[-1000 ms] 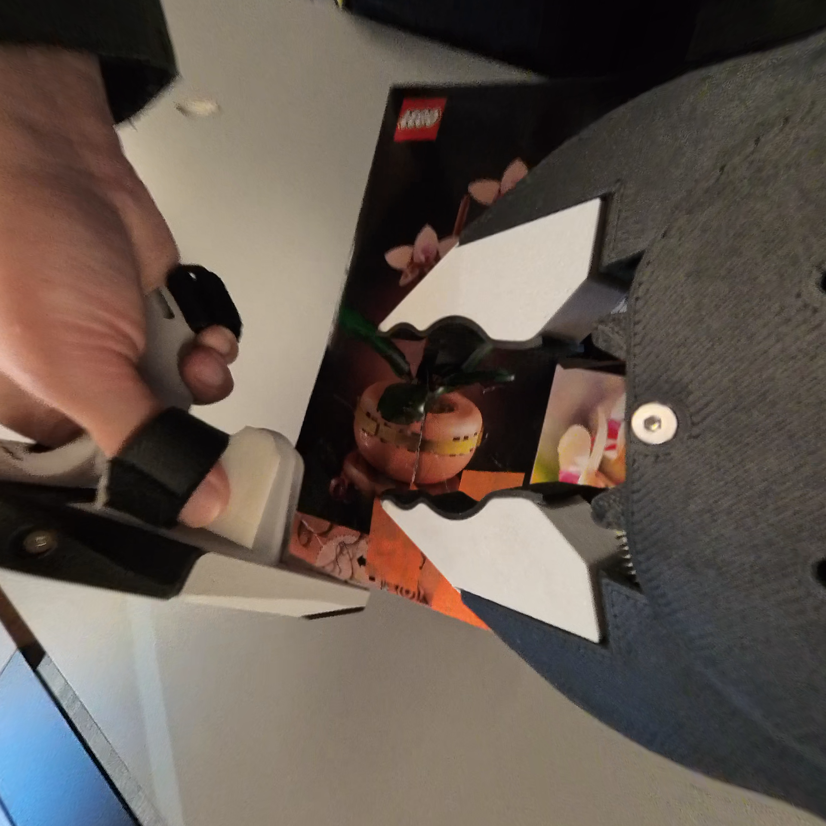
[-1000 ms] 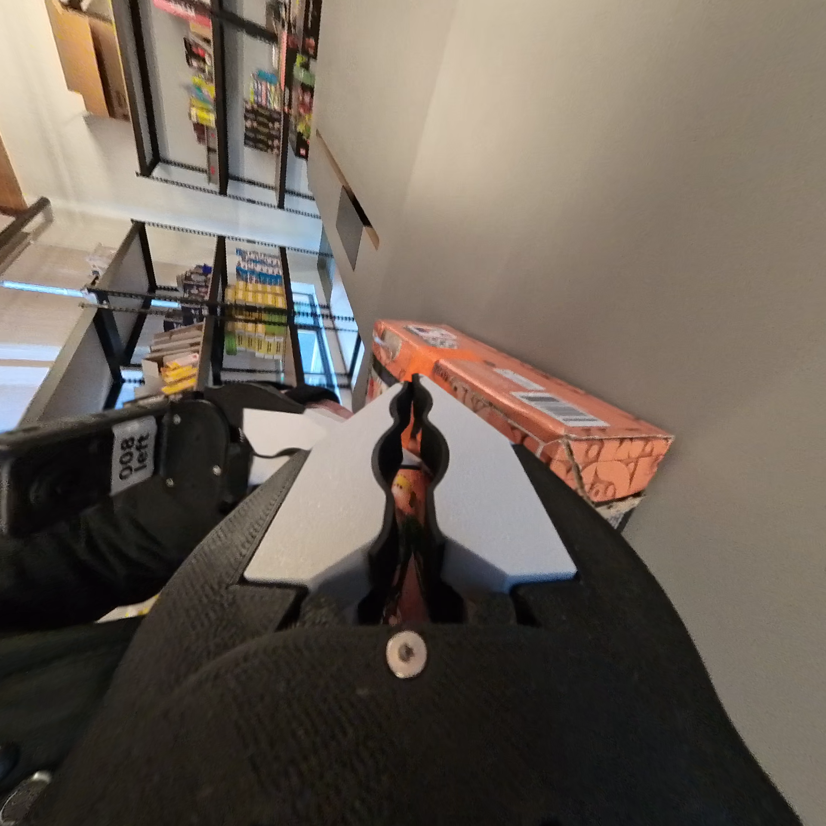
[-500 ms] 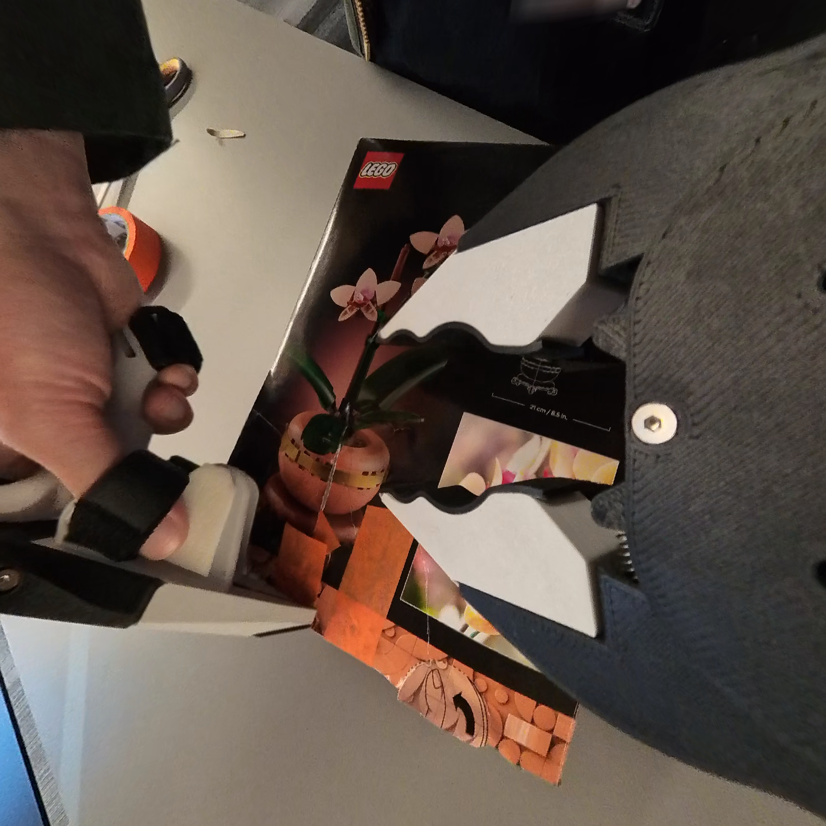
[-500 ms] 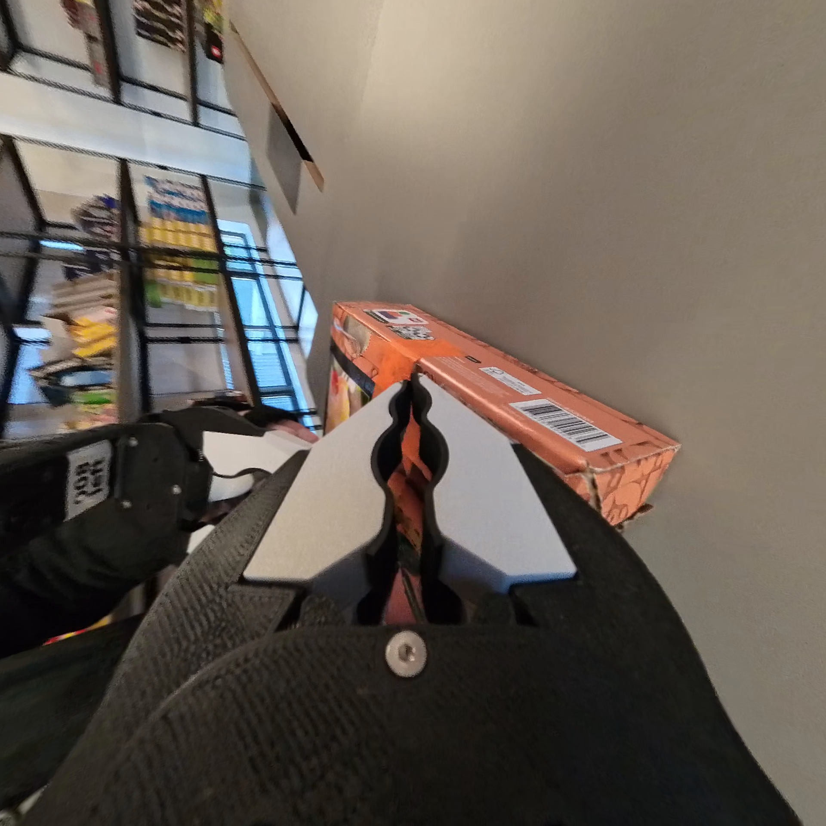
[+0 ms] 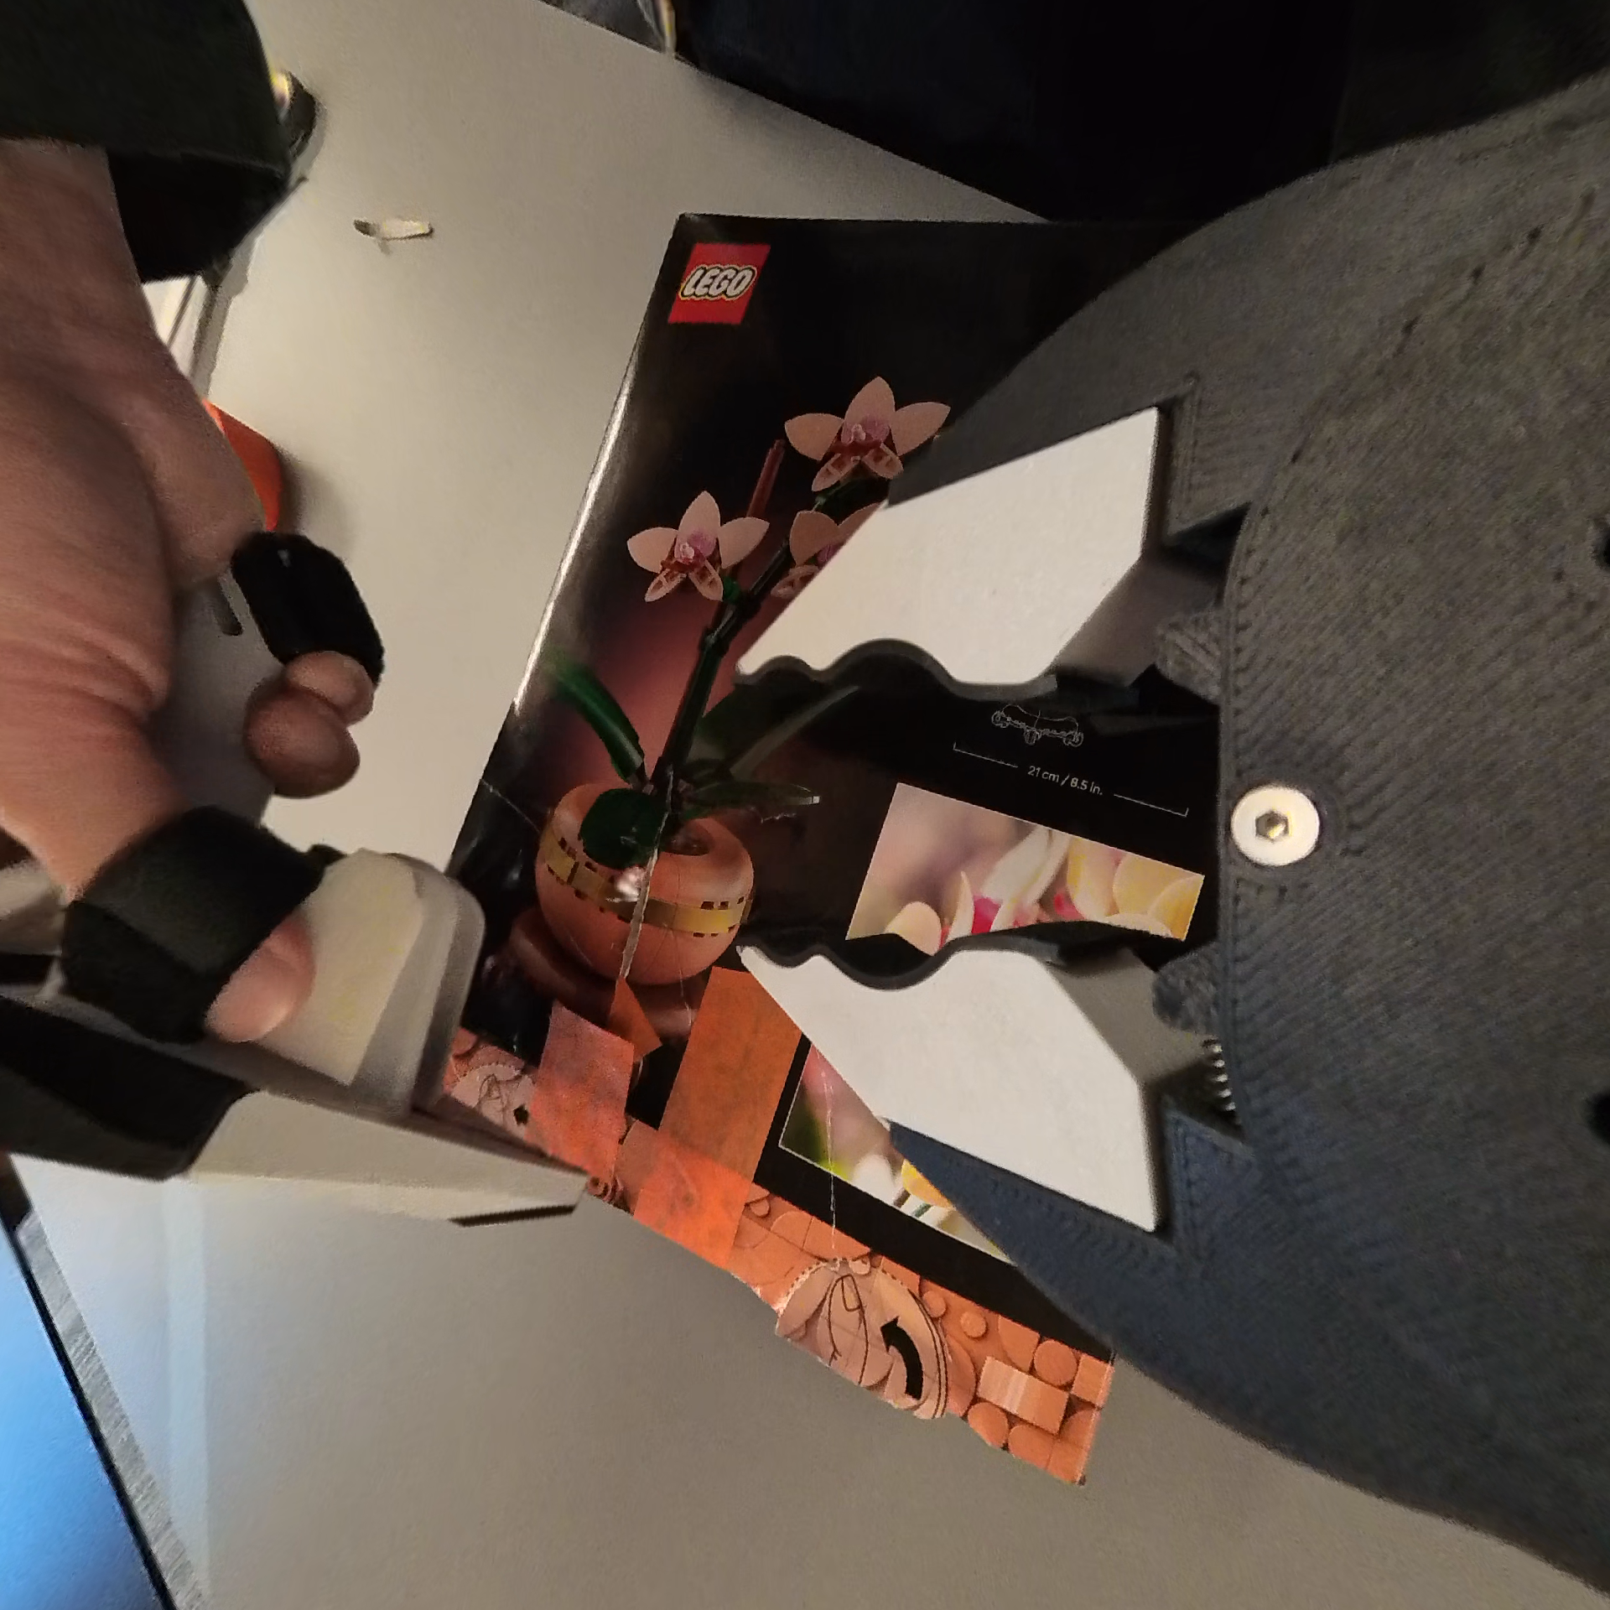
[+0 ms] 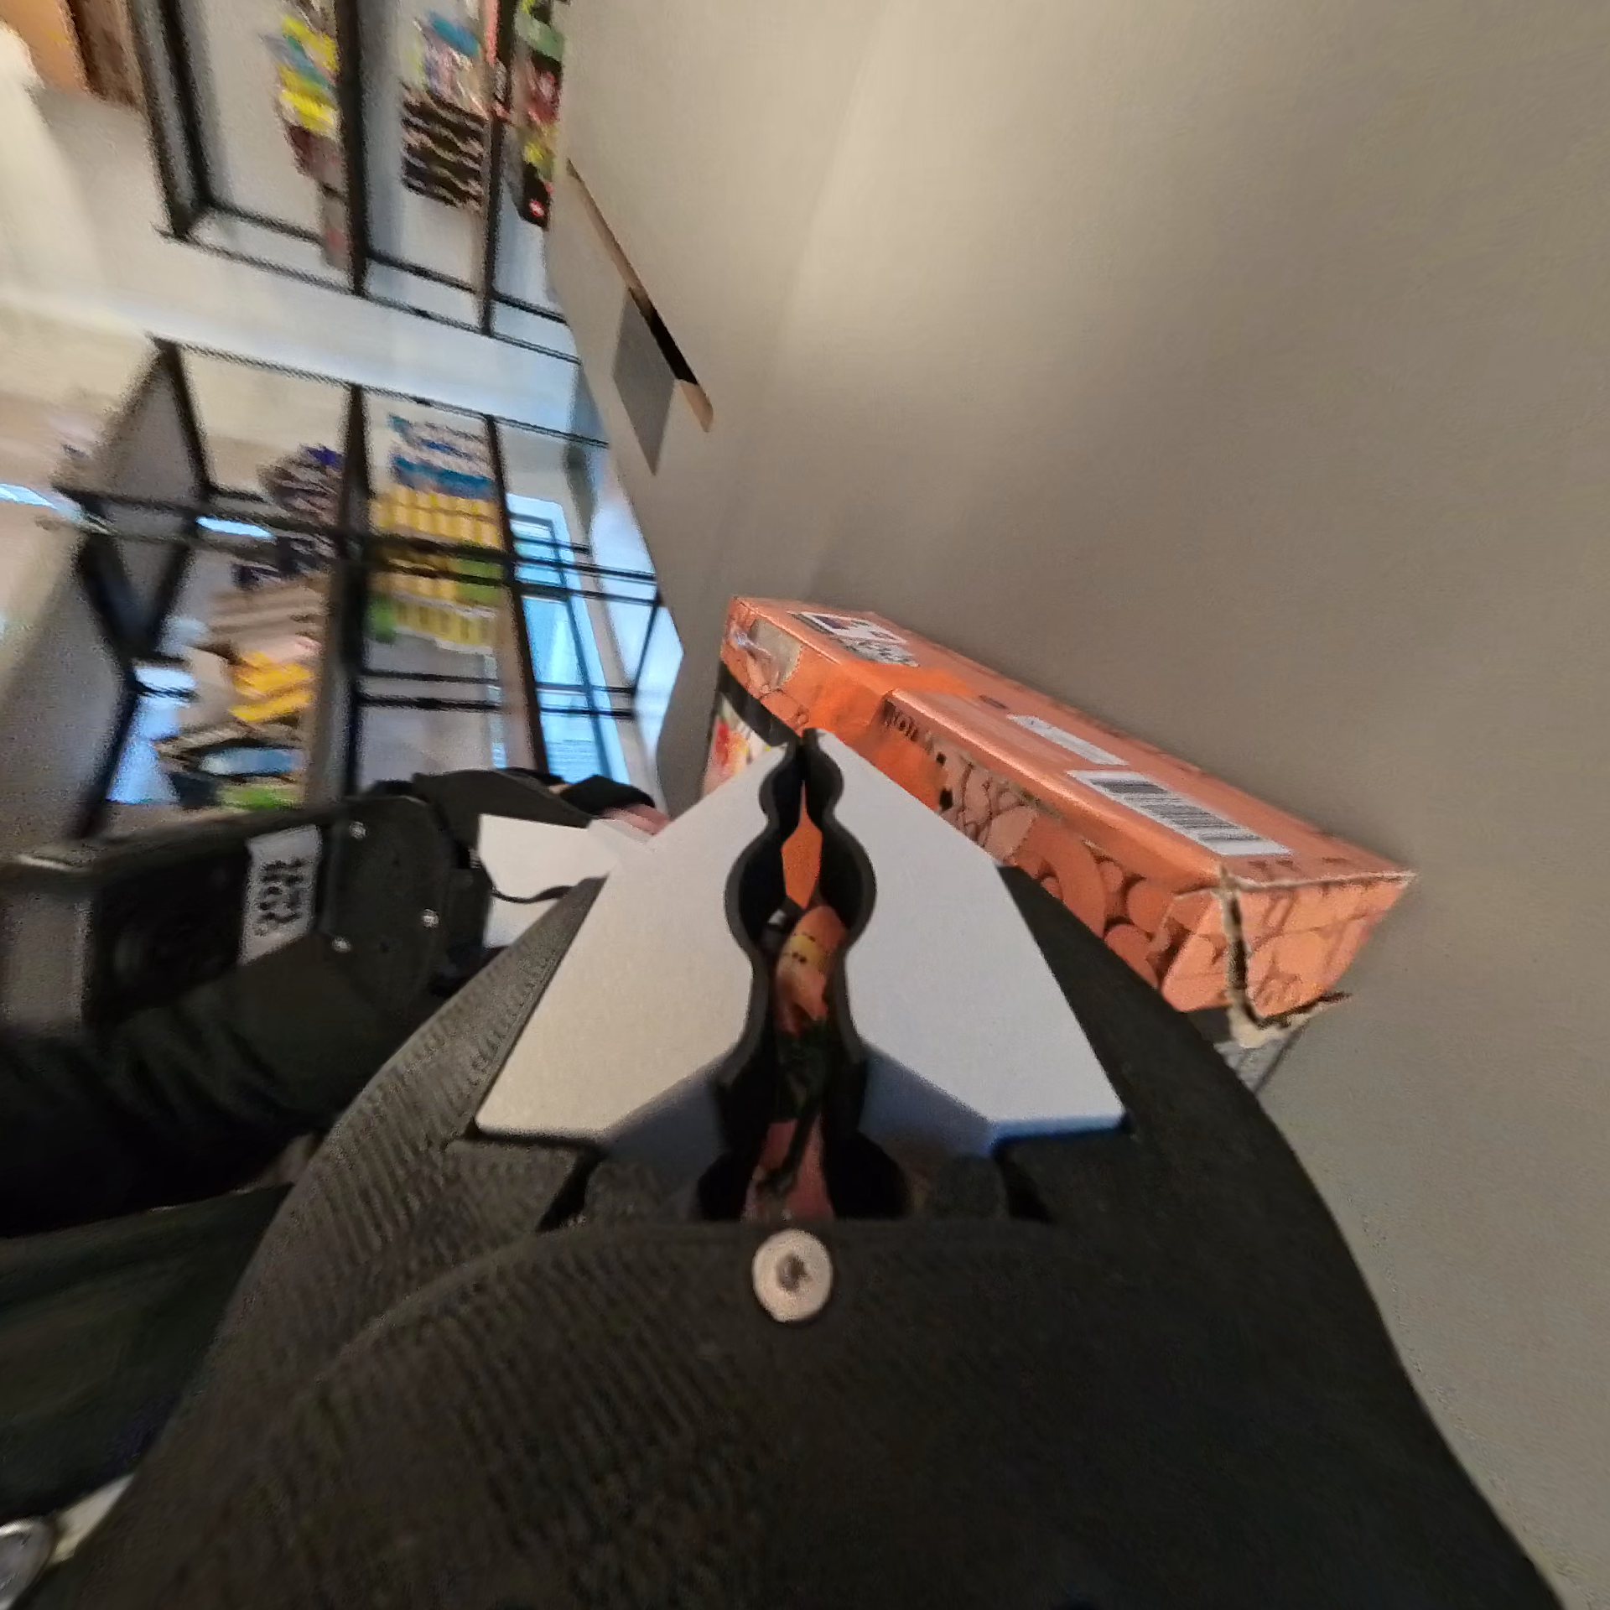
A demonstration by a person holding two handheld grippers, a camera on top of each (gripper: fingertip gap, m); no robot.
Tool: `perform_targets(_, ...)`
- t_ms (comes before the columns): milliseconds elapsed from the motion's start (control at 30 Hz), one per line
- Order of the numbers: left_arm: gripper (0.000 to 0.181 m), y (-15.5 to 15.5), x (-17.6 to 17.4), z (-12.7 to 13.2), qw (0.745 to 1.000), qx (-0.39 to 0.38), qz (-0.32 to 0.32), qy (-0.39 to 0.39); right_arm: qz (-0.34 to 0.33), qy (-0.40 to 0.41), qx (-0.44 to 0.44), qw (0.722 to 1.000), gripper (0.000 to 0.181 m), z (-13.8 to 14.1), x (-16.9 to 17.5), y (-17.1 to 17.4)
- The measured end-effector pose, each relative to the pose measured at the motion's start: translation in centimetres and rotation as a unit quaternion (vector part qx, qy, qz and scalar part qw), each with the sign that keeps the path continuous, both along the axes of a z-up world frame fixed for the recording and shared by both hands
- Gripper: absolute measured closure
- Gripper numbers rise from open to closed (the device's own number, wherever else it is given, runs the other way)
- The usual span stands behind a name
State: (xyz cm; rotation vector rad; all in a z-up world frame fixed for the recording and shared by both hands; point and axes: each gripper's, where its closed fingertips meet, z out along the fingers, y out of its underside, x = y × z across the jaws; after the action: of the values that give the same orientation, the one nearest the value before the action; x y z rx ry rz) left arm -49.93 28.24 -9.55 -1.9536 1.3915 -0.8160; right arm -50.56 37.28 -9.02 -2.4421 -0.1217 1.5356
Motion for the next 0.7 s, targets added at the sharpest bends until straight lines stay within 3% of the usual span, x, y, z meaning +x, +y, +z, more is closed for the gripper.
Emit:
perform_targets(100,0.126,-0.1,0.0,-0.1,1.000,-0.004,-0.004,0.002,0.020,-0.021,-0.039,0.999,0.181,-1.7,-0.2,-0.5)
perform_targets(200,0.127,-0.1,-0.1,-0.1,1.000,-0.001,-0.006,0.003,-0.010,-0.012,-0.055,0.998,0.181,-1.7,-0.2,0.8)
perform_targets(367,0.129,0.0,-0.2,0.0,1.000,-0.007,-0.003,-0.003,-0.041,0.029,-0.018,0.999,0.181,1.1,0.6,1.5)
perform_targets(467,0.129,0.0,-0.2,0.0,1.000,-0.006,-0.005,-0.002,0.021,-0.010,-0.054,0.998,0.181,-1.4,-0.3,-0.6)
perform_targets(600,0.128,-0.1,-0.2,-0.1,1.000,0.001,-0.007,0.004,-0.039,-0.021,-0.018,0.999,0.181,-1.8,0.4,2.0)
perform_targets(700,0.130,0.0,-0.3,-0.1,1.000,0.005,-0.006,0.007,0.005,0.030,0.002,1.000,0.181,0.4,-0.5,0.4)
